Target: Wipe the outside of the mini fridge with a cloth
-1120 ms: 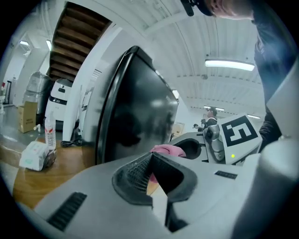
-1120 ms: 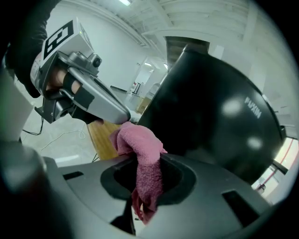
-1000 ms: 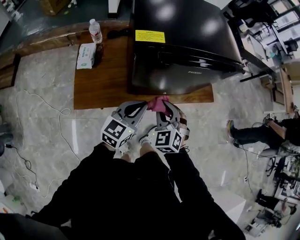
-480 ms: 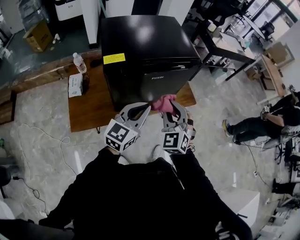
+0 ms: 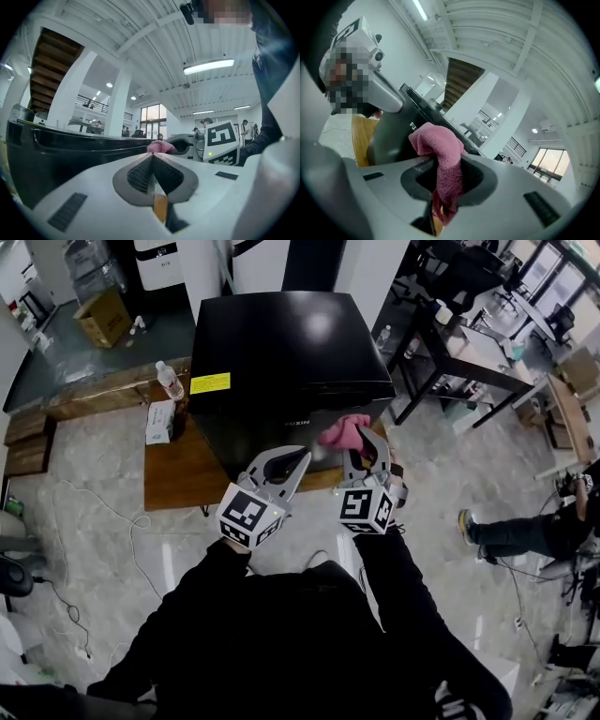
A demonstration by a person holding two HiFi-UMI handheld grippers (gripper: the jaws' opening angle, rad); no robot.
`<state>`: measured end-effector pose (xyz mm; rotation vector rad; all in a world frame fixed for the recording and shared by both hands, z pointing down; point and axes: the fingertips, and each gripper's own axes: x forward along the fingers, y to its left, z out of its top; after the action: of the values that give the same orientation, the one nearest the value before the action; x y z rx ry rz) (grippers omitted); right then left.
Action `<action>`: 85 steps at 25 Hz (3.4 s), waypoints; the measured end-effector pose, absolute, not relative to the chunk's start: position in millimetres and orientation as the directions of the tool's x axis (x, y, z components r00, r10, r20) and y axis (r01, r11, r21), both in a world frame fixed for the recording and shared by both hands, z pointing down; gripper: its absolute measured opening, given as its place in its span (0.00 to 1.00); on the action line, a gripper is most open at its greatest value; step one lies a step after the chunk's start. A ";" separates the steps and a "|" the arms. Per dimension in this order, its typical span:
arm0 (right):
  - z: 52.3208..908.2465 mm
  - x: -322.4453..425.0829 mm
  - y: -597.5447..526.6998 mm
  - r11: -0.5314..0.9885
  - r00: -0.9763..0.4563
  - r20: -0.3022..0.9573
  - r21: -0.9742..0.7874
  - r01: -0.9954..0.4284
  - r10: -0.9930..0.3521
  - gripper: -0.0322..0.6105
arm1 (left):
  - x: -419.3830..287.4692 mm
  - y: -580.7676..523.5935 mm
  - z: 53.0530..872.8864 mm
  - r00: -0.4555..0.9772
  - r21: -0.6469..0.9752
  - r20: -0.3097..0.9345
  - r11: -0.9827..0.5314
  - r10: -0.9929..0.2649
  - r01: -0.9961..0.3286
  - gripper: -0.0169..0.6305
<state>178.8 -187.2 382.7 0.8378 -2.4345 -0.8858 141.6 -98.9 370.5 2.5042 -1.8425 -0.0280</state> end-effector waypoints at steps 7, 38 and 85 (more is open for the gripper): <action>398.6 168.5 -218.2 0.664 -0.797 0.184 0.673 -0.325 -0.576 0.18 | 153.2 -130.5 375.2 0.216 0.010 0.024 -0.216 -0.976 -0.976 0.04; 625.5 167.2 -222.9 0.755 -0.779 0.417 0.647 -0.108 -0.469 0.17 | 159.7 -156.7 599.7 0.113 0.143 0.256 -0.078 -0.960 -0.987 0.04; 500.4 291.9 -204.3 0.959 -0.918 0.284 0.031 -0.281 -0.278 0.18 | 246.2 -168.5 481.3 0.241 0.132 0.122 -0.225 -0.963 -0.965 0.04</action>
<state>291.9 -204.3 500.4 0.4115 -2.8223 0.0152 246.2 -168.5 481.3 2.3269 -1.8313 0.0218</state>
